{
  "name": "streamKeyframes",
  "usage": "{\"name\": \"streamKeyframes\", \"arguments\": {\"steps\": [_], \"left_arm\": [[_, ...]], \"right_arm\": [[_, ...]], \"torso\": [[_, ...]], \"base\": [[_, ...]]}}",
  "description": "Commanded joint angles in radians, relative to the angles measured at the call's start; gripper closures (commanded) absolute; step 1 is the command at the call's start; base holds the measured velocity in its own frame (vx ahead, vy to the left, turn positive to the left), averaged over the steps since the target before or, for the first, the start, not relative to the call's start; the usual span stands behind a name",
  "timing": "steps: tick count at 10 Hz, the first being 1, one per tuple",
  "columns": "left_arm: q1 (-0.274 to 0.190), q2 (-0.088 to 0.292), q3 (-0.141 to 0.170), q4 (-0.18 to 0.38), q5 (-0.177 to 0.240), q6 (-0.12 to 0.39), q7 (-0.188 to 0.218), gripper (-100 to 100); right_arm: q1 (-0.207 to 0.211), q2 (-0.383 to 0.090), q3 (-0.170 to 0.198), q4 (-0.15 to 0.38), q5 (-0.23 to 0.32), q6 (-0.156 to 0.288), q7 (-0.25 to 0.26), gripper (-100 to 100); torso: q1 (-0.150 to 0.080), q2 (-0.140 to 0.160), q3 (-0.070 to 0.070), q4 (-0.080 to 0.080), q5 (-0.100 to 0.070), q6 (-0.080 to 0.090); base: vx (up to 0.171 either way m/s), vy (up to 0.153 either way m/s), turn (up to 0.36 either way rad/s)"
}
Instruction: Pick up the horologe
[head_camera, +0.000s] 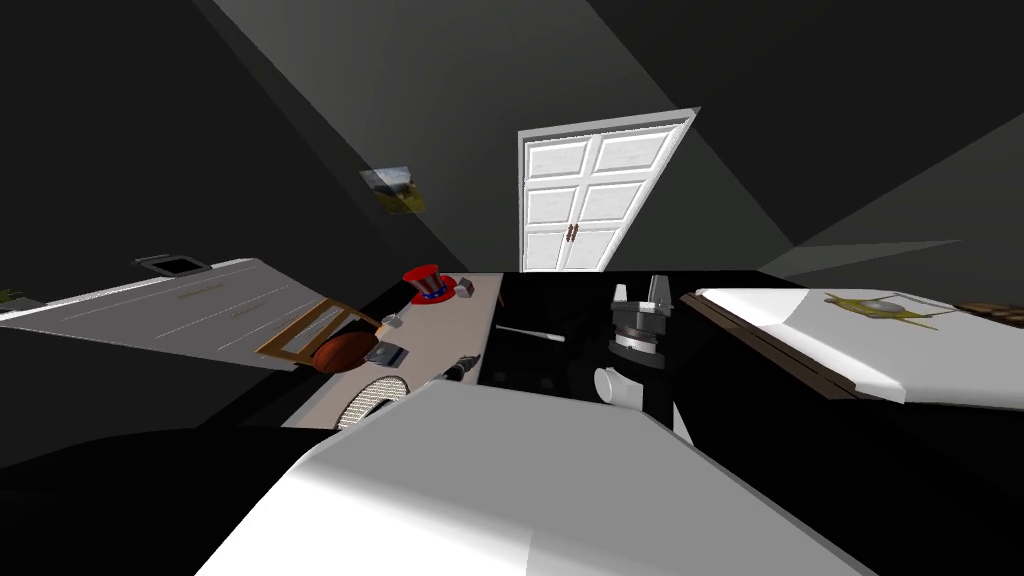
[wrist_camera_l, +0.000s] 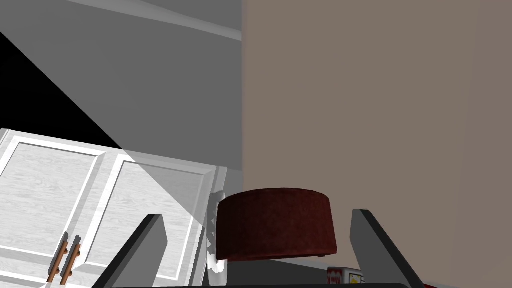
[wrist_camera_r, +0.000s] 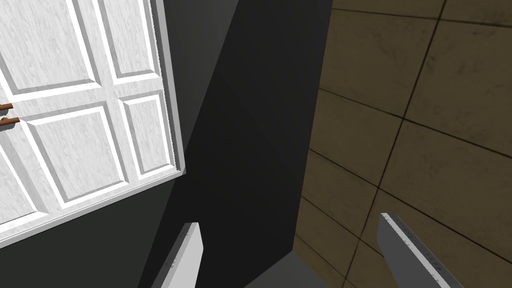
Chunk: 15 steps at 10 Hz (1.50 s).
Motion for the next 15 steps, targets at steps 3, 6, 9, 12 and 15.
{"name": "streamKeyframes", "arguments": {"steps": [3,6,9,12,15], "left_arm": [[0.021,-0.037,0.022,-0.007,-0.002,-0.007,-0.060,-100],[0.024,-0.025,0.012,-0.022,-0.003,0.001,-0.039,100],[0.024,-0.024,0.011,-0.022,-0.004,-0.001,-0.038,100],[-0.002,0.003,0.000,0.004,0.001,-0.002,0.001,100],[-0.019,0.033,-0.016,0.012,0.004,0.002,0.047,100]], "right_arm": [[0.000,0.000,0.000,0.000,0.000,0.000,0.000,0],[0.000,0.000,0.000,0.000,0.000,0.000,0.000,0],[0.000,0.000,0.000,0.000,0.000,0.000,0.000,0],[0.000,0.000,0.000,0.000,0.000,0.000,0.000,0],[0.000,0.000,0.000,0.000,0.000,0.000,0.000,0]], "torso": [[0.001,0.001,0.000,-0.001,0.002,0.001],[0.003,0.000,-0.001,-0.001,0.004,0.002],[0.004,-0.001,-0.002,-0.001,0.006,0.001],[0.005,-0.002,-0.002,-0.001,0.008,0.003],[0.007,-0.004,-0.003,-0.001,0.009,0.003]], "base": [[0.034,0.020,0.065],[0.005,0.004,0.013],[0.000,0.000,0.000],[-0.023,-0.024,-0.085],[-0.028,-0.027,-0.089]]}}
